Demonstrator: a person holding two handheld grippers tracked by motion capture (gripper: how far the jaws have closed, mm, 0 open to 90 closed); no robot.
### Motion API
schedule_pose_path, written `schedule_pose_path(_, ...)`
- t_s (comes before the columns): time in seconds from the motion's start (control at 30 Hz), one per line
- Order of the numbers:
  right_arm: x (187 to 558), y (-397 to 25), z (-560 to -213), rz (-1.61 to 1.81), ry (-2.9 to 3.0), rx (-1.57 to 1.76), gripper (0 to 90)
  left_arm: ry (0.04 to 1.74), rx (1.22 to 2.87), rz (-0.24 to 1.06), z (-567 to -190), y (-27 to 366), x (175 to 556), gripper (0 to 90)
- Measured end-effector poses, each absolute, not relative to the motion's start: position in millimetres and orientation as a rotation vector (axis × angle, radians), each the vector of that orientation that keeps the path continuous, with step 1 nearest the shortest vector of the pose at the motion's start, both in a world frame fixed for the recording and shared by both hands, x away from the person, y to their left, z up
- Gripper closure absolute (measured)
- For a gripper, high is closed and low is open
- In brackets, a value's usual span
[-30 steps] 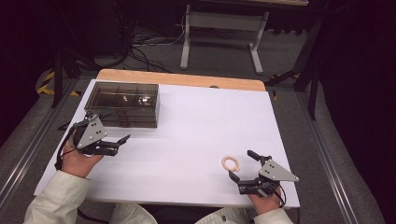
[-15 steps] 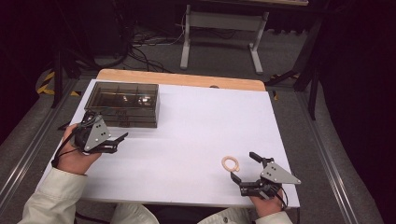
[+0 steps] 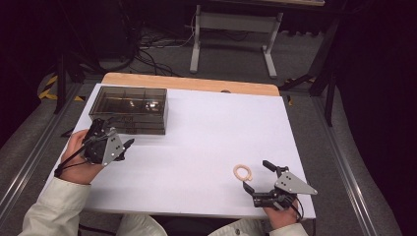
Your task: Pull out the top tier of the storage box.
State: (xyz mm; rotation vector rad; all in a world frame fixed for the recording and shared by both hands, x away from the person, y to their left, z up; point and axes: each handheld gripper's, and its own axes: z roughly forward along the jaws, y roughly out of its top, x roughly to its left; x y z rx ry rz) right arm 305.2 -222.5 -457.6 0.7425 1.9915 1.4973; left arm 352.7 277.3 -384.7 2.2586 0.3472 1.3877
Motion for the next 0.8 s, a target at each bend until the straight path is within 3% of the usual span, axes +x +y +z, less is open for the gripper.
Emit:
schedule_pose_path(0.47, 304.6, -221.2, -457.5, 1.503, 1.998, 0.738, 3.2, 0.295, 2.304, 1.621, -402.6, 265.7, 352.8, 25.4)
schedule_pose_path(0.8, 304.9, -221.4, -457.6, 1.5, 1.999, 0.734, 3.3, 0.321, 2.313, 1.682, -409.4, 262.9, 354.8, 29.1)
